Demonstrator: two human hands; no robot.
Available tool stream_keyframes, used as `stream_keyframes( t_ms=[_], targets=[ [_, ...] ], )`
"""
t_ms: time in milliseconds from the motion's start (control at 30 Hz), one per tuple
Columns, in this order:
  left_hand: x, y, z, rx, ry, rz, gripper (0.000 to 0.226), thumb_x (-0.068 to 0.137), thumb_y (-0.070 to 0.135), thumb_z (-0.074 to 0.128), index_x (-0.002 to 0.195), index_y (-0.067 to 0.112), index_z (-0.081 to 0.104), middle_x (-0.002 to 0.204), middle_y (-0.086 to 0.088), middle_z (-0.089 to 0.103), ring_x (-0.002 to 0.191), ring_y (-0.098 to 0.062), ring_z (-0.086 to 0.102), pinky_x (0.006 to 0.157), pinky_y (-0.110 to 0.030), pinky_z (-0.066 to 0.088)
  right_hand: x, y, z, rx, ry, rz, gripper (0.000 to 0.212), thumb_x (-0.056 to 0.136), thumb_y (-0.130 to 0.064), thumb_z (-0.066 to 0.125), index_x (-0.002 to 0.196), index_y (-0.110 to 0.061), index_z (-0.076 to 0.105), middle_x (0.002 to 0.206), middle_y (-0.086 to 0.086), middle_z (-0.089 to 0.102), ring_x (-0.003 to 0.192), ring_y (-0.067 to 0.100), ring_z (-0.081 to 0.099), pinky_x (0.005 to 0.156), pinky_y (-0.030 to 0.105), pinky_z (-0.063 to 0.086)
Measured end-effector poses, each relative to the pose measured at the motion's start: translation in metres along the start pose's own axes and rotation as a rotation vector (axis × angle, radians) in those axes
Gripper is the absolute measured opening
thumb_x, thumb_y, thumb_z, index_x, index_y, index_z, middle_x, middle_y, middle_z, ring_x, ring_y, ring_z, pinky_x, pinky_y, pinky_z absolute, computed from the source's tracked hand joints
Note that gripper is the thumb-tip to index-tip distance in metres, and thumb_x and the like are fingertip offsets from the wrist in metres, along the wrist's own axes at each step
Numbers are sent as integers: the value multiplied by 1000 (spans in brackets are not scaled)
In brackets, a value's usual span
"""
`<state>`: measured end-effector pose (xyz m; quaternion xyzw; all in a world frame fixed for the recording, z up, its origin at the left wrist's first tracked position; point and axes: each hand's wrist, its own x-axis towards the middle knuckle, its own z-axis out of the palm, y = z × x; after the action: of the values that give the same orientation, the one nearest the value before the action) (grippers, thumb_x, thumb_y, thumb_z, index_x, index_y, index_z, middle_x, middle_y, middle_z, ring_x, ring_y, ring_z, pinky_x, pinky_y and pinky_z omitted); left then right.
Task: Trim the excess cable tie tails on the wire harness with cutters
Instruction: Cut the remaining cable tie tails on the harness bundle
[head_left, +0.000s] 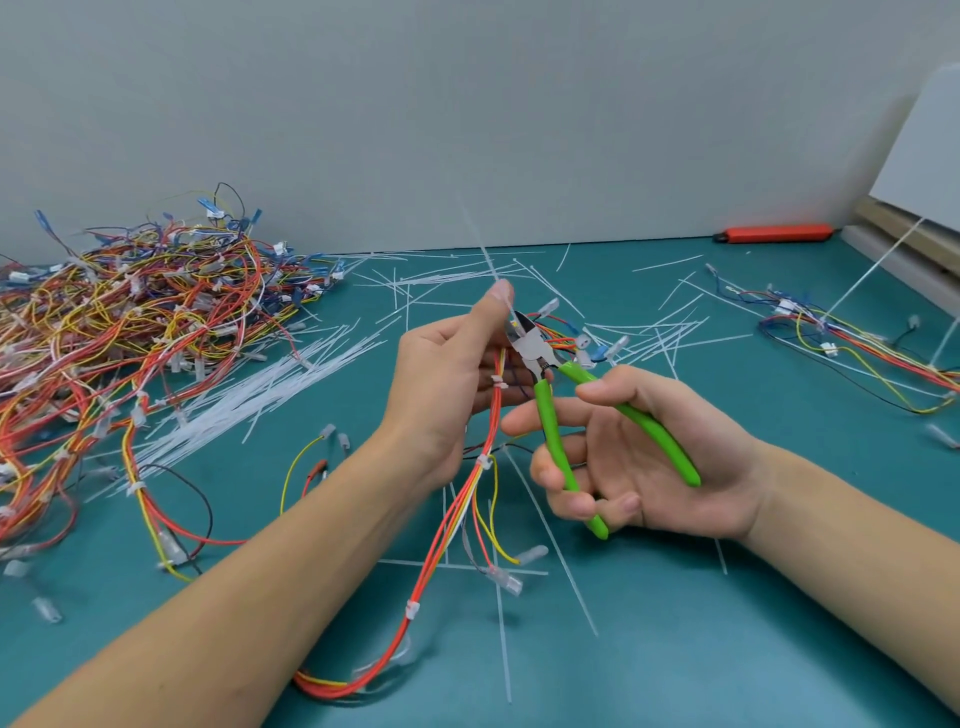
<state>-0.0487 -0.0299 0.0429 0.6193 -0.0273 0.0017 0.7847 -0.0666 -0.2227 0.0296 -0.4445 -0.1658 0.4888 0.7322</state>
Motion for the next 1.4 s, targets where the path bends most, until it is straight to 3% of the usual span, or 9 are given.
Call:
stream_keyframes(
  t_ms=[100,233,500,733,967,1133,1400],
  targets=[
    [0,0,-1,-18,-30,-21,49,88,51,73,88,2,75,95,-34,71,72,-32,71,62,-33,59,0,0,1,3,11,2,52,90,-41,62,132,-12,65,94,13,63,74,26,56,48,22,36],
    [1,-1,-4,-41,-97,-32,34,81,43,81,86,10,76,86,-18,74,80,-33,72,72,-37,59,0,0,1,15,39,-10,53,86,-42,67,131,-13,66,95,13,62,74,26,56,49,22,36],
    [3,-3,-7,-110,-218,-15,8,83,21,80,87,15,77,88,-10,75,80,-24,72,70,-30,58,-1,0,2,19,68,-58,51,88,-42,64,131,-14,66,96,14,63,76,28,56,52,24,37],
    [5,-3,-10,-102,-281,-22,14,81,20,82,92,14,75,96,-18,74,81,-25,73,67,-28,57,0,2,1,-28,101,-86,48,87,-41,61,128,-16,66,94,12,60,76,27,55,53,25,32],
    [6,-5,-10,-142,-263,-43,33,80,11,81,106,5,63,97,-21,73,78,-30,70,66,-28,57,0,2,0,-36,133,-90,37,83,-40,66,113,-18,66,79,7,50,65,21,47,44,21,22],
    [6,-8,-9,-129,-267,-57,28,83,10,79,104,5,61,104,-27,68,66,-24,65,68,-30,56,0,3,1,-52,179,-89,23,93,-35,51,105,-19,63,73,4,47,57,17,44,39,18,20],
    [8,-9,-10,-129,-237,-67,35,81,12,82,109,4,63,105,-24,71,80,-30,68,70,-32,57,1,4,2,-89,223,-81,17,96,-35,53,100,-23,63,70,2,46,52,13,43,43,23,10]
  ],
)
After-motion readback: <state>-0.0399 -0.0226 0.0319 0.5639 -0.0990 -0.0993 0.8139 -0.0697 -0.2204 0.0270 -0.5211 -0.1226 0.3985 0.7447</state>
